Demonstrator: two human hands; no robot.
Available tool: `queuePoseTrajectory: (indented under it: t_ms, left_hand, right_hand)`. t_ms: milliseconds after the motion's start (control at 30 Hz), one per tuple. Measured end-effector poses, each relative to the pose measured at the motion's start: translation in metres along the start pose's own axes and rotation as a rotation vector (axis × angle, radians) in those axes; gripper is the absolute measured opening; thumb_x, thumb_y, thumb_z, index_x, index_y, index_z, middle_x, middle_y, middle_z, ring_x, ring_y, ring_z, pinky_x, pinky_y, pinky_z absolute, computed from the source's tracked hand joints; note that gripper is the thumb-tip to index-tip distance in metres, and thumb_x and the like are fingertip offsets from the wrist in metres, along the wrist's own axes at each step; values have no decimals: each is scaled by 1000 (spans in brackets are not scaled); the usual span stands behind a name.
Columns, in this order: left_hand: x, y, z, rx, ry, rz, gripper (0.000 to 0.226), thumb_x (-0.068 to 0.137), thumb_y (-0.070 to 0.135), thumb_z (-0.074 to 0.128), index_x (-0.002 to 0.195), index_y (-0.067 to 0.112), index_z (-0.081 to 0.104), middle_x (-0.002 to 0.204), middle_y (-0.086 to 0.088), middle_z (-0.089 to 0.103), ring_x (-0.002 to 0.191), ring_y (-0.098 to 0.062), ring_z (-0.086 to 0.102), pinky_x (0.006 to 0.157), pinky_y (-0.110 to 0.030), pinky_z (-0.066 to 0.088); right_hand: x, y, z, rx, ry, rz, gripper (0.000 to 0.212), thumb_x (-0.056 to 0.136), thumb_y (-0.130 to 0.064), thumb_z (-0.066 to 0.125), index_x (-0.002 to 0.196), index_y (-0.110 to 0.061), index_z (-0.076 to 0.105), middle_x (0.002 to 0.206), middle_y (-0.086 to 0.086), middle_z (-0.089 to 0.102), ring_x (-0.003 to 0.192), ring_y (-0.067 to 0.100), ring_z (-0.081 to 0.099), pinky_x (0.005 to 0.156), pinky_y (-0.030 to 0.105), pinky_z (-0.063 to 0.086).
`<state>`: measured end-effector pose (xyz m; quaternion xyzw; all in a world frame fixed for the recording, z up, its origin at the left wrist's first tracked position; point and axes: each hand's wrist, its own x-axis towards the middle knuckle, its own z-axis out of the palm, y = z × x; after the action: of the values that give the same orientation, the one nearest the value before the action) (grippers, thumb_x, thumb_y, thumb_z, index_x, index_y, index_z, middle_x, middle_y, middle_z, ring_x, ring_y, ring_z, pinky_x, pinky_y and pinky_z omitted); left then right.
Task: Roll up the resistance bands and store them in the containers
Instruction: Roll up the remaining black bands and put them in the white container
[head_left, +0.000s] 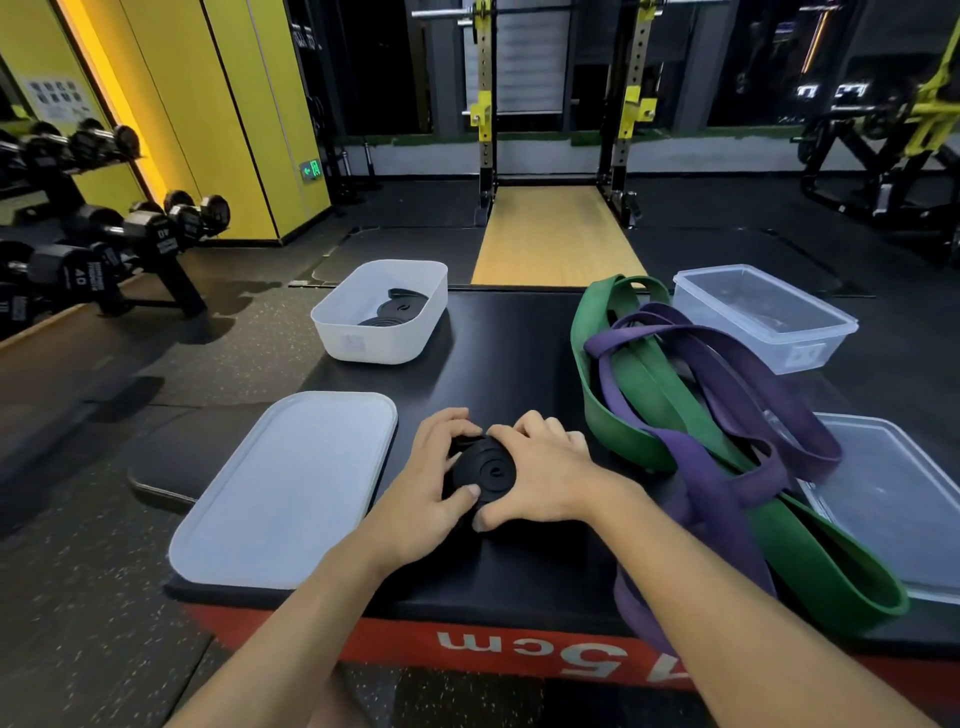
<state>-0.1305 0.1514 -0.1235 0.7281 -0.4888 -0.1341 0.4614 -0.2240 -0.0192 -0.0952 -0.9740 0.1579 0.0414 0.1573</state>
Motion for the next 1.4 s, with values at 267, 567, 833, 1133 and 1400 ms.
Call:
queuePoseTrajectory:
  t_ms: [267,567,833,1133,1400]
  left_hand:
    - [11,6,3,123,-3,-241,101,76,34,56,165,36,9,154,16,34,147,-7,26,120,-32,25]
    - [12,-5,15,402,182,-171,56,94,53,66,141,24,59,118,10,49,118,-11,42,106,-28,38]
    - [7,3,10,169,271,-246,49,84,42,82,130,31,68,117,19,67,105,3,60,96,-26,50]
    - [8,-4,6,104,240,-286,35,86,42,80,121,41,73,115,17,71,103,2,65,101,-31,53]
    - [4,-2,9,165,228,-166,24,92,38,75,116,38,77,126,22,68,118,1,60,107,-32,48]
  right_hand:
    - [-2,1,5,-4,39,-24,93,58,-71,72,136,-33,40,116,-5,32,110,20,32,98,39,30]
    - [-10,-1,13,41,111,-6,87,54,-74,59,129,-33,43,117,-9,34,108,18,33,104,40,34]
    - [-12,-5,17,-1,193,50,94,55,-85,59,131,-30,47,117,-7,38,111,19,38,103,39,35]
    - [-17,23,-6,173,-47,-121,118,70,-50,85,163,-20,19,161,-8,23,148,13,18,122,31,24]
    - [-20,25,2,298,27,-130,113,63,-41,79,160,-28,23,151,-17,37,141,3,24,115,30,35]
